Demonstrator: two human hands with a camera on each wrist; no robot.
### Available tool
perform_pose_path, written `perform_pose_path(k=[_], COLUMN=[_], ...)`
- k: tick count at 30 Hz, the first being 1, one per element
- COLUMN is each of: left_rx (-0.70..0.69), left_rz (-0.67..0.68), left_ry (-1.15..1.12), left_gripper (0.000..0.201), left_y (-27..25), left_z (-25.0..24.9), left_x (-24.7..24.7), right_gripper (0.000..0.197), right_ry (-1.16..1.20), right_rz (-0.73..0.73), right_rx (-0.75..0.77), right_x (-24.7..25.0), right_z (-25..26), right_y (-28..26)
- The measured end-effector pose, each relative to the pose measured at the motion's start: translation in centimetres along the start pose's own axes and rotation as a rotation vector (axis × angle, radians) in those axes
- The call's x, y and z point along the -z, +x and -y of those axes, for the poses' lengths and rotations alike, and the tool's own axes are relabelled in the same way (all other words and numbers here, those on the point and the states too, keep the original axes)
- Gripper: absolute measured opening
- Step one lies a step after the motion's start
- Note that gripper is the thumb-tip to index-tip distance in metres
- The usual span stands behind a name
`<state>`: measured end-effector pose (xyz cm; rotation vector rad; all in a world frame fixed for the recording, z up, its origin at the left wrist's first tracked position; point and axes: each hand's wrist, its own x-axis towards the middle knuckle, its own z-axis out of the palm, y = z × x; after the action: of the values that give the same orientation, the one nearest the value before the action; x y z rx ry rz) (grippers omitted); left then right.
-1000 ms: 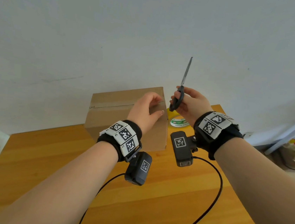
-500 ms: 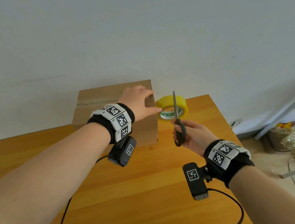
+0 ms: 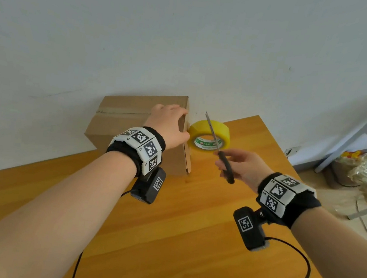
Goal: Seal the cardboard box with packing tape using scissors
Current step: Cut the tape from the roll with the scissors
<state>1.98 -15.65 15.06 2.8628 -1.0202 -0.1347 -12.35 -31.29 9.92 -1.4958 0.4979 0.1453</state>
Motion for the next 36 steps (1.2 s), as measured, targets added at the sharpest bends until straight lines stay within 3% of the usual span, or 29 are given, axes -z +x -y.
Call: perform_pose_path(k=[6, 17, 25, 30, 36], left_rx=[0.052, 0.139, 0.175, 0.238, 0.36], left_rz=[-0.016, -0.014, -0.069, -0.236, -0.408], left_ry=[-0.074, -0.153, -0.239, -0.111, 0.025], left_gripper=[0.05, 0.035, 0.032, 0.017, 0.024], left_y=[-0.9, -4.5, -7.9, -11.4, -15.0], left_z=[-0.4, -0.1, 0.7, 1.8, 2.5], left_x=[0.1, 0.4, -0.1, -1.0, -2.3], right_gripper=[0.043, 0.035, 0.041, 0.043, 0.042], right_ry=[-0.394, -0.736, -0.482, -0.21, -0.132], right_rz=[-0.298, -0.221, -0.047, -0.028, -0.024], right_rx=[0.261, 0.35, 0.204, 0.065, 0.056], right_x=[1.8, 0.8, -2.2, -4.5, -7.7], right_z=[2.4, 3.4, 1.8, -0.2, -1.7], right_y=[2.3, 4.4, 2.1, 0.0, -2.8])
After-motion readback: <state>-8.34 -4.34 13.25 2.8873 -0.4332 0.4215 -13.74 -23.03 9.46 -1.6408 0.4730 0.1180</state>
